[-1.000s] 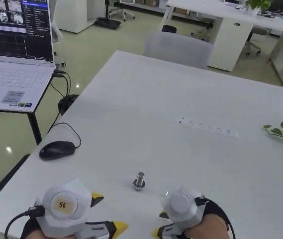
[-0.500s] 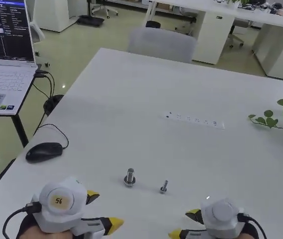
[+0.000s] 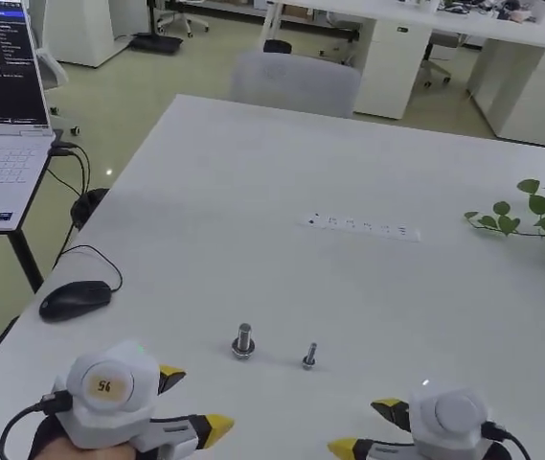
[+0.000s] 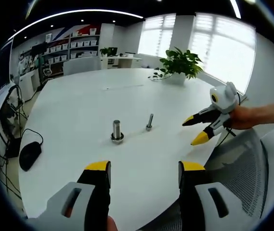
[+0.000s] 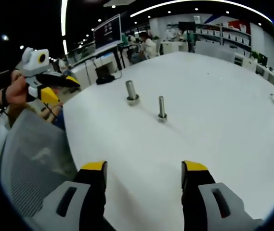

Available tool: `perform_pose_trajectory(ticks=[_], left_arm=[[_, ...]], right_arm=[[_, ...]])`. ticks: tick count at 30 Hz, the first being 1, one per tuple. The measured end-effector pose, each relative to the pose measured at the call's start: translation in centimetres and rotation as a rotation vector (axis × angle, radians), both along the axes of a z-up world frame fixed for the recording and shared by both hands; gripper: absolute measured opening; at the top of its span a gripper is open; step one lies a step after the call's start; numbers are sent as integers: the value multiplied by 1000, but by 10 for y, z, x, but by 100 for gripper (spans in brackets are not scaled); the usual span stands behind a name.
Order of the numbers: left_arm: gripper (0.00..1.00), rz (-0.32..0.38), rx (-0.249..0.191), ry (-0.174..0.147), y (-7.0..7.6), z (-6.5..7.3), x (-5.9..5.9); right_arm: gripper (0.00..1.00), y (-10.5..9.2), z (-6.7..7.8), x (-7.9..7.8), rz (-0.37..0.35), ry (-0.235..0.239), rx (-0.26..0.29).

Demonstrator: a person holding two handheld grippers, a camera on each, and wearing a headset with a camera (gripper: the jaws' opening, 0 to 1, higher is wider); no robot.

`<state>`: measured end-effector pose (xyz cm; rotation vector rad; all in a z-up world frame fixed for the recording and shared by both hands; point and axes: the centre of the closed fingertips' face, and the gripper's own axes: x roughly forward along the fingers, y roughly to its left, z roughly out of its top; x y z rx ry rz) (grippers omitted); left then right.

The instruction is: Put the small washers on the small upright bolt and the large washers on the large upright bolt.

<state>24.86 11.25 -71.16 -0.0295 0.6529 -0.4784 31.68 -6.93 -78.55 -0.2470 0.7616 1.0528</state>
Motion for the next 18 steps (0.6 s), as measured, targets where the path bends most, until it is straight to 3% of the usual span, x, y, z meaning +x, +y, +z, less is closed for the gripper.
perform_pose_trajectory(ticks=[18], left_arm=[[56,7,-6,-5,-2,1,-3]], right_arm=[[64,-8,3,1,-23,-3,8]])
